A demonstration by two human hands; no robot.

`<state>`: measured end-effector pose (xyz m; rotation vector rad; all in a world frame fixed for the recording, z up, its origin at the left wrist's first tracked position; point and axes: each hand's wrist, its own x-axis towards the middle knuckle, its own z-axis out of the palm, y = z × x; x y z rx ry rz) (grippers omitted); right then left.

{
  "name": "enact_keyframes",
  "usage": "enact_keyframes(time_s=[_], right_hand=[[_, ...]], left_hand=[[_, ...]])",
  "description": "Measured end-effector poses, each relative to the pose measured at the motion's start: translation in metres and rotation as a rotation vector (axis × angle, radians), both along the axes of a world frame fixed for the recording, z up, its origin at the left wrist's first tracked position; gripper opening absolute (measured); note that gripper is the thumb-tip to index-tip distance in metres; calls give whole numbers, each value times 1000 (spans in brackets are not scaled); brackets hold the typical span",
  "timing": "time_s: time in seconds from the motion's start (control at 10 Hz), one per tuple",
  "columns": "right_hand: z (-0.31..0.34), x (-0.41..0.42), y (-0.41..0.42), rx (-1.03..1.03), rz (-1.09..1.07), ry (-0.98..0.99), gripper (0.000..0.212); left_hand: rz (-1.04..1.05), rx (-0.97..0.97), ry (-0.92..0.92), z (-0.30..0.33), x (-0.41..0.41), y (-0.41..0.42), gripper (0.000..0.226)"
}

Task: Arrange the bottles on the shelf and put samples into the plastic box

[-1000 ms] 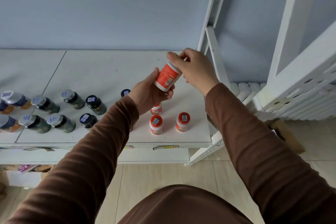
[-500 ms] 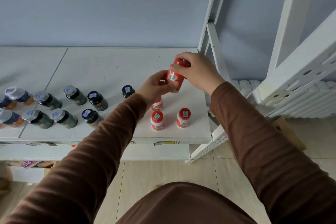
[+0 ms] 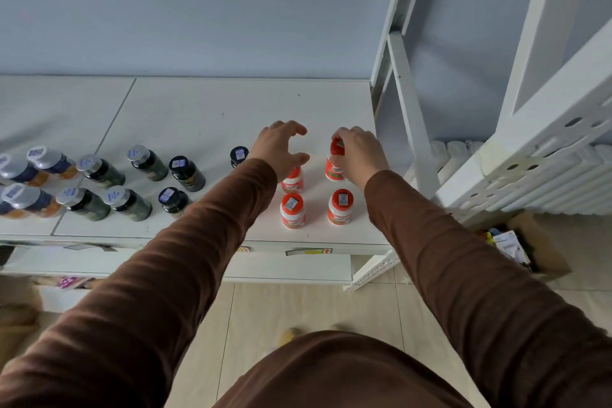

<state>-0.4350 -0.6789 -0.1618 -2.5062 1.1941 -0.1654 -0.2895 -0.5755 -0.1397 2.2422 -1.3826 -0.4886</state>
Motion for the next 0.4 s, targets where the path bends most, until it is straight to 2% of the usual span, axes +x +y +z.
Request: enact_keyframes(time_s=[0.3,0.4], right_hand=[[-22,0,3,-4,24,114,43],[-13,-2,6,-12,18,105,54]], left_hand=[[51,-5,-29,-3,-3,19,42],[74,0,-46,1,-4,29,41]])
